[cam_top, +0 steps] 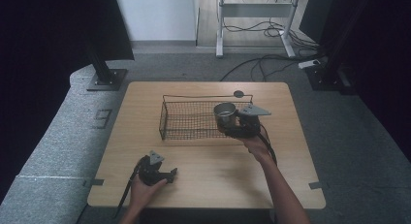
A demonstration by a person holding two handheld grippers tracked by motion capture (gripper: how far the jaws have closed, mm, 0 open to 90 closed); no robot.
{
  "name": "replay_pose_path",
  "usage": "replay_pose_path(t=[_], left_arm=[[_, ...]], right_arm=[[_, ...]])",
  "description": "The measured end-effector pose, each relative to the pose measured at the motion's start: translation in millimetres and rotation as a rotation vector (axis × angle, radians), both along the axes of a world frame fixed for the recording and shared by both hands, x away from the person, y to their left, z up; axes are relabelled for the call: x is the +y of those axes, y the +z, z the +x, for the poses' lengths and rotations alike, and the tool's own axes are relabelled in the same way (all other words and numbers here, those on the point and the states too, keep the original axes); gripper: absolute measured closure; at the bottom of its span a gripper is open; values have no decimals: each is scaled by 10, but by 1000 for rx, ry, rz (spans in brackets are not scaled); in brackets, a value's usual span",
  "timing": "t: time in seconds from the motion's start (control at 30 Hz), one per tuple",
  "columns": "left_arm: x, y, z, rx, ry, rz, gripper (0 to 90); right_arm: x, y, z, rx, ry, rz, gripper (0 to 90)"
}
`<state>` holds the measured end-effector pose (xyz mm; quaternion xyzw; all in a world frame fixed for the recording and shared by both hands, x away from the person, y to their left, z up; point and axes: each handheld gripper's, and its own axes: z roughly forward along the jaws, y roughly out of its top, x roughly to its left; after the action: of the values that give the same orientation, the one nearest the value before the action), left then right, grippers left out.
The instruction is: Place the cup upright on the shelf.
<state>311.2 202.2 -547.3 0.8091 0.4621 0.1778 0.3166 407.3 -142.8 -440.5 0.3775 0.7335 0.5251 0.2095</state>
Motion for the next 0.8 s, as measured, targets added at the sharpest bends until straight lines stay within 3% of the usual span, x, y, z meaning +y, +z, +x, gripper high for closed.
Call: replay_pose_path(t=[0.6,0.8], left_arm=[[0,0,1,-1,0,0,91],[0,0,1,0,0,0,90]], right_arm=[[-36,-131,247,34,-29,5,185],[-19,-111,318,43,-29,8,185]])
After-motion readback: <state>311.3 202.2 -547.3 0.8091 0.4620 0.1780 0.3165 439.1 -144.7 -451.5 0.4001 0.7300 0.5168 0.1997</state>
